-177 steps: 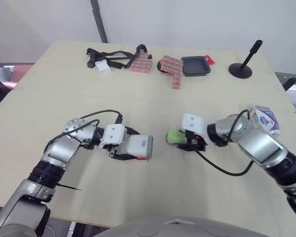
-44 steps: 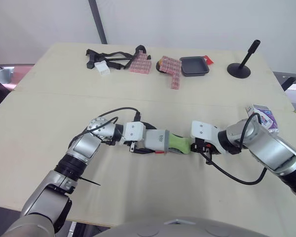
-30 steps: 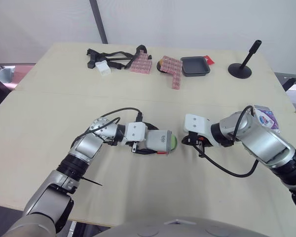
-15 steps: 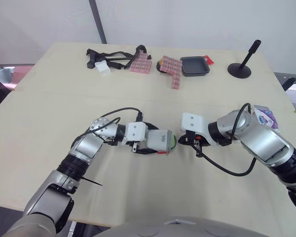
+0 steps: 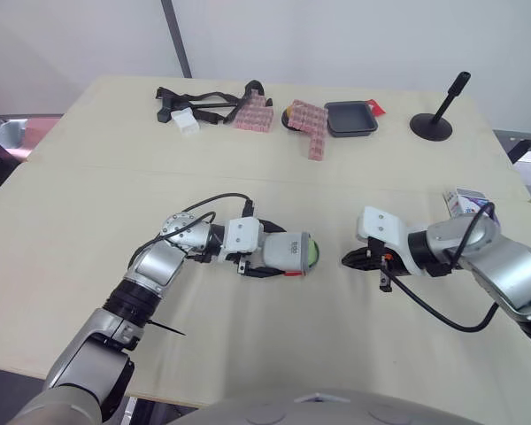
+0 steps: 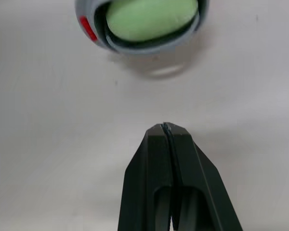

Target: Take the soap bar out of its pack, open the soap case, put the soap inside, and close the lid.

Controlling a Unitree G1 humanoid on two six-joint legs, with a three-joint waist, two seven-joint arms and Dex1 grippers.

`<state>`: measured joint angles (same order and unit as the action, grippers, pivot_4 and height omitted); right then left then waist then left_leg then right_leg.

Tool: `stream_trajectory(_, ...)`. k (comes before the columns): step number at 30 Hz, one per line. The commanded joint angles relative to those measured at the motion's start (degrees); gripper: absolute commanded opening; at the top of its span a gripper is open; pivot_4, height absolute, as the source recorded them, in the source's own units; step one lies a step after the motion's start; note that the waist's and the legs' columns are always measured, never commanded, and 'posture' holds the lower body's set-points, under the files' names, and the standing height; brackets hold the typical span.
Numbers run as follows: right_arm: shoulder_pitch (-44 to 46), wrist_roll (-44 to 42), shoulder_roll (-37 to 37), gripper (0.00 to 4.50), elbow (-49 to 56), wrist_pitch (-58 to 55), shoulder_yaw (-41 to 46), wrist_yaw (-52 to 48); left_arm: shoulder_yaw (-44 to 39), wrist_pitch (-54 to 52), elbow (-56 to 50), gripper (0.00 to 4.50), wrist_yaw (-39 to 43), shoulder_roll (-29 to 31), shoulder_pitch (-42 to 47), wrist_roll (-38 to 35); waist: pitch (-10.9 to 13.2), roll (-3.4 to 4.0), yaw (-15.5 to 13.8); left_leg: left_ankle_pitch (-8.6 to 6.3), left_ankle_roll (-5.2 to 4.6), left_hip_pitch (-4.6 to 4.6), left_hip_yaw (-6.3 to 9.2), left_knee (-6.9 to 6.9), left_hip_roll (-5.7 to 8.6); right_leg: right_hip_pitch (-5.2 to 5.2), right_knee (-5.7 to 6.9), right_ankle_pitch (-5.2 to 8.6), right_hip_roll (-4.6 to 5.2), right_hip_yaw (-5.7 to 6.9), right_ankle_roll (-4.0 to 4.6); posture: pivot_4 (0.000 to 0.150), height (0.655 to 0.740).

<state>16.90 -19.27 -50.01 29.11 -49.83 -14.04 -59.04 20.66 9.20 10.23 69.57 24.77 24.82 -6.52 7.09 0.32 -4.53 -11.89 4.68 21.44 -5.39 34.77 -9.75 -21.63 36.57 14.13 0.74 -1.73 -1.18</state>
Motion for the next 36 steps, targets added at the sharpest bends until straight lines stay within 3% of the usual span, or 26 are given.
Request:
stream_trajectory(1, -1.9, -1.2, 1.0, 0.03, 0.6, 4.5, 4.0, 1.1, -2.9, -1.5, -2.7, 3.45, 1.4, -0.1, -0.2, -5.3, 0.0, 0.00, 0.1, 0.00, 0.00, -0.01, 0.00, 0.00, 0.00, 0.00, 0.01, 0.00, 0.00, 0.00, 0.00, 0.150, 0.7400)
stream_trajectory(7, -10.7, -0.6, 5.7, 0.03, -4.3, 24.3, 7.6, -0.8, -4.1, -0.2, -1.9, 3.45, 2.6, -0.3, -0.6, -7.4, 0.0, 0.00, -0.1, 0.00, -0.04, 0.03, -0.01, 0.02, 0.02, -0.02, 0.02, 0.01, 0.04, 0.02, 0.01, 0.150, 0.7400)
stream_trajectory(12, -15.9, -4.7, 5.0, 0.03, -3.5, 25.0, 10.8, -2.2, -4.6, 2.5, -0.9, 3.45, 0.8, -1.6, -0.6, -6.2, 0.0, 0.00, 0.0, -0.02, -0.11, 0.08, 0.00, 0.06, 0.05, -0.03, -0.01, 0.00, 0.08, 0.05, 0.00, 0.150, 0.7400)
stream_trajectory(18, -15.5, -19.0, 3.2, 1.81, 1.1, 4.3, 16.5, 2.0, -4.5, 9.7, 1.1, 3.45, -2.5, -3.1, -0.5, -3.4, 0.0, 0.00, 0.3, 0.00, -0.12, 0.03, 0.00, 0.04, 0.05, 0.00, 0.00, 0.00, 0.07, 0.02, 0.00, 0.150, 0.7400)
stream_trajectory(21, -11.2, -30.3, 4.7, 2.87, 1.9, -13.0, 20.3, 10.3, -4.4, 14.7, 2.8, 3.45, -5.3, -3.8, 0.0, -0.9, 0.0, 0.01, 0.4, 0.00, -0.12, -0.05, 0.01, 0.03, 0.04, 0.09, -0.03, 0.00, 0.05, 0.03, 0.00, 0.150, 0.7400)
stream_trajectory(26, -3.7, -49.8, 12.4, 4.48, -3.5, -32.0, 27.4, 26.2, -3.8, 19.4, 4.2, 3.45, -9.4, -4.9, 0.6, 2.1, 0.0, 0.04, 0.0, 0.02, -0.11, -0.05, 0.01, 0.02, 0.04, 0.08, -0.04, 0.00, 0.05, 0.03, 0.00, 0.150, 0.7400)
stream_trajectory(30, -1.7, -59.4, 13.5, 4.48, -6.2, -36.2, 28.4, 33.6, -3.5, 21.1, 4.8, 3.45, -10.7, -5.2, 1.1, 3.1, 0.0, 0.05, -0.9, 0.02, -0.12, -0.07, 0.06, 0.03, 0.07, 0.04, -0.12, 0.00, 0.07, 0.12, 0.00, 0.150, 0.7400)
stream_trajectory(36, -0.2, -69.9, 15.3, 4.48, -10.7, -32.3, 26.1, 47.3, -3.0, 21.4, 3.7, 3.45, -12.0, -5.7, 1.3, 3.3, 0.0, 0.05, -1.3, 0.02, -0.10, -0.03, 0.05, 0.04, 0.08, 0.01, -0.13, 0.00, 0.07, 0.11, 0.00, 0.150, 0.7400)
